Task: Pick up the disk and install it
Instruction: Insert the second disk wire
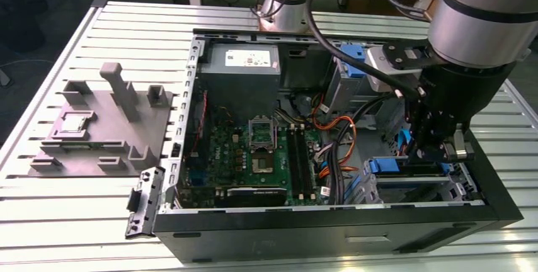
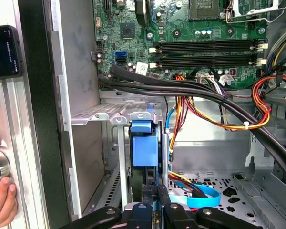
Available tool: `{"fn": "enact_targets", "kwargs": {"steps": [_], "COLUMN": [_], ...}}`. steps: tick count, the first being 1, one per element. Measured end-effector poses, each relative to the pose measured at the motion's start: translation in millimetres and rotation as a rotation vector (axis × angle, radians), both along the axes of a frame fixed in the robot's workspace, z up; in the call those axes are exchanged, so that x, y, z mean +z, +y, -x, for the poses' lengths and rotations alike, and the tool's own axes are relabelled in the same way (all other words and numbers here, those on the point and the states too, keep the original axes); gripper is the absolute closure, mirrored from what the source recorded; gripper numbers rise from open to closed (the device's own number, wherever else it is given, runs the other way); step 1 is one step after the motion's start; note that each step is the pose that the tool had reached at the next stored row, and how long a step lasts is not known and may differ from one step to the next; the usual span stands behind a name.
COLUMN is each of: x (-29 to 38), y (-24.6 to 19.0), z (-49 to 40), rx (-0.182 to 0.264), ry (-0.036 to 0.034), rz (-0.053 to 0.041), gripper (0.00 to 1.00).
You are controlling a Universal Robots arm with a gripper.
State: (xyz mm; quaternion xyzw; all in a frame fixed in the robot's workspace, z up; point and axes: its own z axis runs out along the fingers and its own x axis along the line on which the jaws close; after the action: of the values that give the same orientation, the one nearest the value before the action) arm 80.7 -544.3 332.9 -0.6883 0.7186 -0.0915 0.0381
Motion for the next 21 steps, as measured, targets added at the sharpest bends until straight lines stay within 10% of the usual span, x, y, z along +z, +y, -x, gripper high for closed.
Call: {"fn": "enact_targets", "kwargs": {"steps": [21], "x": [-1.1], "y": [-0.5], "z": [-0.2], "rx": [0.0], "ry": [-0.0004], "rz": [-0.0035], "gripper": [0.84]}}
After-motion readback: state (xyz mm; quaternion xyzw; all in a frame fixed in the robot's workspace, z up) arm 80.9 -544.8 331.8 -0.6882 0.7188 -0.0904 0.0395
